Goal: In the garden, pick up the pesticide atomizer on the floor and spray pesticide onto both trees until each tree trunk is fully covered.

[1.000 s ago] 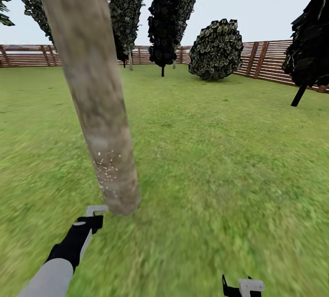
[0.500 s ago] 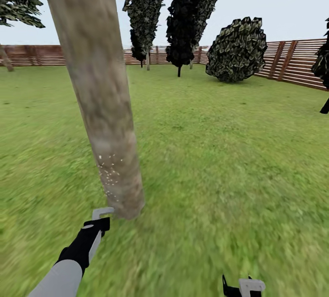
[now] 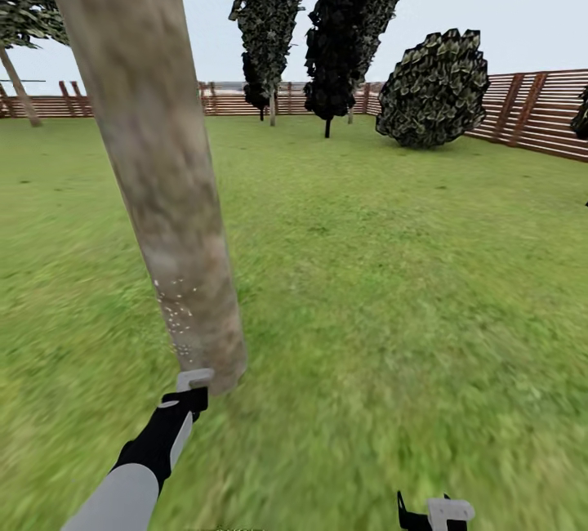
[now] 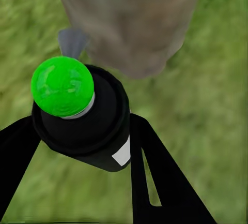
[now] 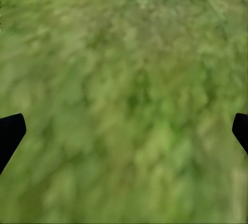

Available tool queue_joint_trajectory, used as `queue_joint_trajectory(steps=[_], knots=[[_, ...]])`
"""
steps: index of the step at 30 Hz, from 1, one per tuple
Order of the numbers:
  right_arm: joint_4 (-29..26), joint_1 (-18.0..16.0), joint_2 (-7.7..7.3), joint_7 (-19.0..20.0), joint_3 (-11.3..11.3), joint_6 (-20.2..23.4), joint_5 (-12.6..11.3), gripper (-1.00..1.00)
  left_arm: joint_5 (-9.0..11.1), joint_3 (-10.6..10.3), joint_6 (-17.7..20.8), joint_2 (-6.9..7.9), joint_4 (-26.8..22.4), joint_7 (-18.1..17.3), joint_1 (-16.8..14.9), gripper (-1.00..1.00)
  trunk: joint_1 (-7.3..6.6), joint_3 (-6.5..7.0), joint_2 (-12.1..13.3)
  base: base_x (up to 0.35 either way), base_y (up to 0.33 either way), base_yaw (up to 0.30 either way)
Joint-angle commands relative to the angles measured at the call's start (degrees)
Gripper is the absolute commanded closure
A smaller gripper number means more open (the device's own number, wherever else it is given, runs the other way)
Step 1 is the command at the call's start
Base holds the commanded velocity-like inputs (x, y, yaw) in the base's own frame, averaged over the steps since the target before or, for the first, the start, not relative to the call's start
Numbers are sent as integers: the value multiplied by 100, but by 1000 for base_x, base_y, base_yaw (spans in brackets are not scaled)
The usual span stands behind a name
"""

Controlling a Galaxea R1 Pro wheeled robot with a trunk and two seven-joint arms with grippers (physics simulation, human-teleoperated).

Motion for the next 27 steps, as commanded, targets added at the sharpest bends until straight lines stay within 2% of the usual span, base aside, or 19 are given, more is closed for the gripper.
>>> queue_joint_trajectory(steps=[1,6,10,12,14,16,18,19,22,24,26,27], knots=[[0,0,0,0,0,0,0,-100,0,-1,0,4,-9,6,0,100,0,0,0,0,-275,269],[0,0,0,0,0,0,0,-100,-8,-22,4,23,-51,57,0,100,0,0,0,45,-273,276],[0,0,0,0,0,0,0,-100,-24,15,17,86,-55,61,0,100,0,0,0,218,-198,206],[2,0,0,0,0,0,0,-100,-19,34,24,231,-61,65,-5,100,0,0,0,255,-166,39],[7,0,-28,0,0,0,6,-100,-18,15,30,285,-59,68,-8,100,0,0,0,290,-123,8],[8,0,-41,0,0,0,4,-100,-22,-16,27,257,-14,69,-9,100,0,0,0,232,-167,1],[5,0,-44,0,0,0,2,-100,-25,-19,25,98,23,67,-9,100,0,0,0,31,-262,0],[3,0,-44,0,0,0,1,-100,-26,-20,26,70,24,63,-9,100,0,0,0,7,-273,0],[0,0,-44,0,0,0,0,-100,-33,-26,25,68,24,60,-9,100,0,0,0,-24,-273,14],[0,0,-44,0,0,0,0,-100,-41,-29,24,109,13,60,-7,100,0,0,0,-140,-219,166],[0,0,-44,-3,0,0,0,-100,-50,-24,25,220,-28,60,-2,100,0,0,0,-75,-88,245],[0,0,-44,-1,0,0,0,-100,-42,-15,21,443,-47,60,-1,100,0,0,0,-13,-16,273]])
